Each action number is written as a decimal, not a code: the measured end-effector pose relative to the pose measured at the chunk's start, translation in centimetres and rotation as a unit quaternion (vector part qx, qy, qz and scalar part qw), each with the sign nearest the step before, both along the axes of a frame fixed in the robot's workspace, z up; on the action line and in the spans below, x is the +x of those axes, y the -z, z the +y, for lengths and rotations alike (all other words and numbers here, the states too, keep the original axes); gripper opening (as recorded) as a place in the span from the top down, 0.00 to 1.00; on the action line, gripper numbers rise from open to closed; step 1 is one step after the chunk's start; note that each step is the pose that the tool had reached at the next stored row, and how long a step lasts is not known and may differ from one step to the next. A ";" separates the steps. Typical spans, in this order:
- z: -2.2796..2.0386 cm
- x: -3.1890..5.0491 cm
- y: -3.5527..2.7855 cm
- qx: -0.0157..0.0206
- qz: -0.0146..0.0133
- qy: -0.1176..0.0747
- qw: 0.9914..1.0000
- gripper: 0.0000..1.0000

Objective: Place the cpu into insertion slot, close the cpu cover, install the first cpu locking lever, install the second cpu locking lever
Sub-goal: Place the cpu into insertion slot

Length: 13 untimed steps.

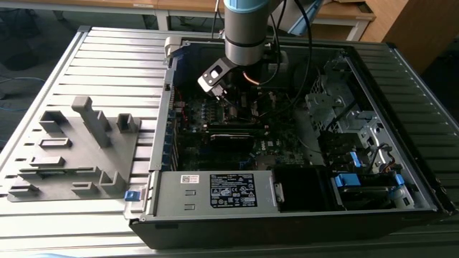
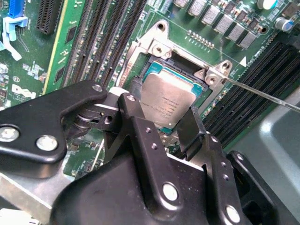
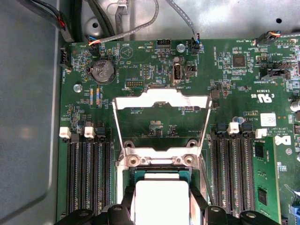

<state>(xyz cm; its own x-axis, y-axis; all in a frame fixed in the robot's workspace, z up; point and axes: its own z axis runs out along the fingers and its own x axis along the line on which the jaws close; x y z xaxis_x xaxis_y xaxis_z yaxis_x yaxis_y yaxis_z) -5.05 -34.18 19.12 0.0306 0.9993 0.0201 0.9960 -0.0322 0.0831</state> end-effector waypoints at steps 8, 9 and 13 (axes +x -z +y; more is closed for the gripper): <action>0.00 0.00 0.01 0.000 0.000 0.000 1.000 0.39; 0.00 0.00 0.01 0.000 0.000 0.000 1.000 0.39; 0.00 0.00 -0.54 0.000 0.000 0.000 1.000 0.39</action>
<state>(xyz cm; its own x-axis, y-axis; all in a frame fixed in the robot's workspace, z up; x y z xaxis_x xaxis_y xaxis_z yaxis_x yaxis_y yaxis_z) -5.05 -34.18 19.66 0.0306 0.9993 0.0202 0.9960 -0.0322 0.0832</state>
